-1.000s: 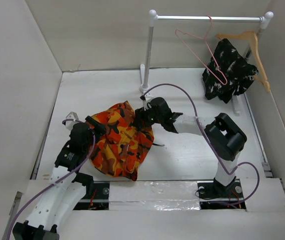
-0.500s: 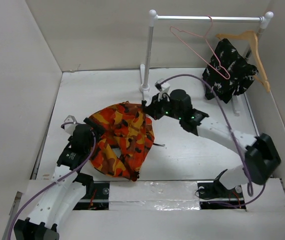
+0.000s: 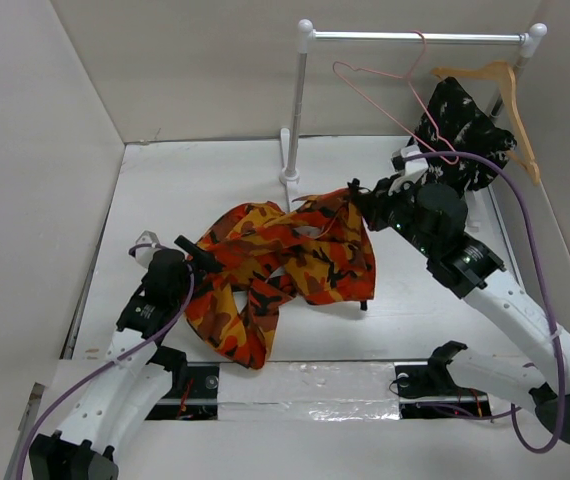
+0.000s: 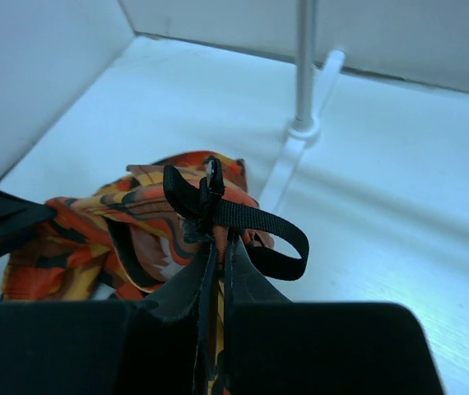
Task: Place the trousers on the hanger
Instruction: Flatten out the trousers at the center of the board.
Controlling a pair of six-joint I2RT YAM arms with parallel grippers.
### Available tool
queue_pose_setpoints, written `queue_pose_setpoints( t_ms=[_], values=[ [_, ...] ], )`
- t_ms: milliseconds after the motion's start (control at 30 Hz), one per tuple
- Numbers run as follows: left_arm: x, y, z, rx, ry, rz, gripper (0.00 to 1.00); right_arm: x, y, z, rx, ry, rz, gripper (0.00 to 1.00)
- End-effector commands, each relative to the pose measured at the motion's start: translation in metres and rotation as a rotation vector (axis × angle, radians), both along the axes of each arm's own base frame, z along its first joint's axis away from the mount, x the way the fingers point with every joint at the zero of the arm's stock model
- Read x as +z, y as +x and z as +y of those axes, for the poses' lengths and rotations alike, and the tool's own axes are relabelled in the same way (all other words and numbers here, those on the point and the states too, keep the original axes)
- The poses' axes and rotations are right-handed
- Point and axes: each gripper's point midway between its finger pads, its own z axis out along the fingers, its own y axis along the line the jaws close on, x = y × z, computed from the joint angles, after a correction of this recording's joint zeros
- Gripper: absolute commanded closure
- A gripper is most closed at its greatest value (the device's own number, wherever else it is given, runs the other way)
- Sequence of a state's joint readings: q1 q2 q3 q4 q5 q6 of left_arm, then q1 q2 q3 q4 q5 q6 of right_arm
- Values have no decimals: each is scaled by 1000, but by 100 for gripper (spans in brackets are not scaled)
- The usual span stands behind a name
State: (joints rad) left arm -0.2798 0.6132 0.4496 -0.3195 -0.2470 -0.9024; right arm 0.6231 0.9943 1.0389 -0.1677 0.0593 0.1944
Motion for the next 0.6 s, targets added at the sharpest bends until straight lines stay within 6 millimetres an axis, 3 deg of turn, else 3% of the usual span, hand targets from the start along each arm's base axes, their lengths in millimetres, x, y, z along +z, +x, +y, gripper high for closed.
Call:
queue_pose_setpoints(
  t_ms=[0,67,333,433,467,500,567],
  values=[
    [-9,-1,-10,-51,-23,22,10,31,5,-33,-121,20,-62,100],
    [-12,-2,-14,-71,-29,34,2,36,5,-43,-141,30,-68,100],
    [-13,4,-20,-78,-59,35,1,32,-15,-52,-130,25,-60,100],
    [9,11,-14,-27,-82,-62,1,25,-21,-52,-109,24,-55,100],
    [14,11,-15,-28,-94,-99,1,14,-22,-52,-106,12,-37,100],
    [35,14,-17,-35,-132,-204,1,8,-22,-52,-106,5,-24,100],
    [41,10,-18,-32,-175,-245,1,-10,-24,-53,-106,-13,9,100]
  ],
)
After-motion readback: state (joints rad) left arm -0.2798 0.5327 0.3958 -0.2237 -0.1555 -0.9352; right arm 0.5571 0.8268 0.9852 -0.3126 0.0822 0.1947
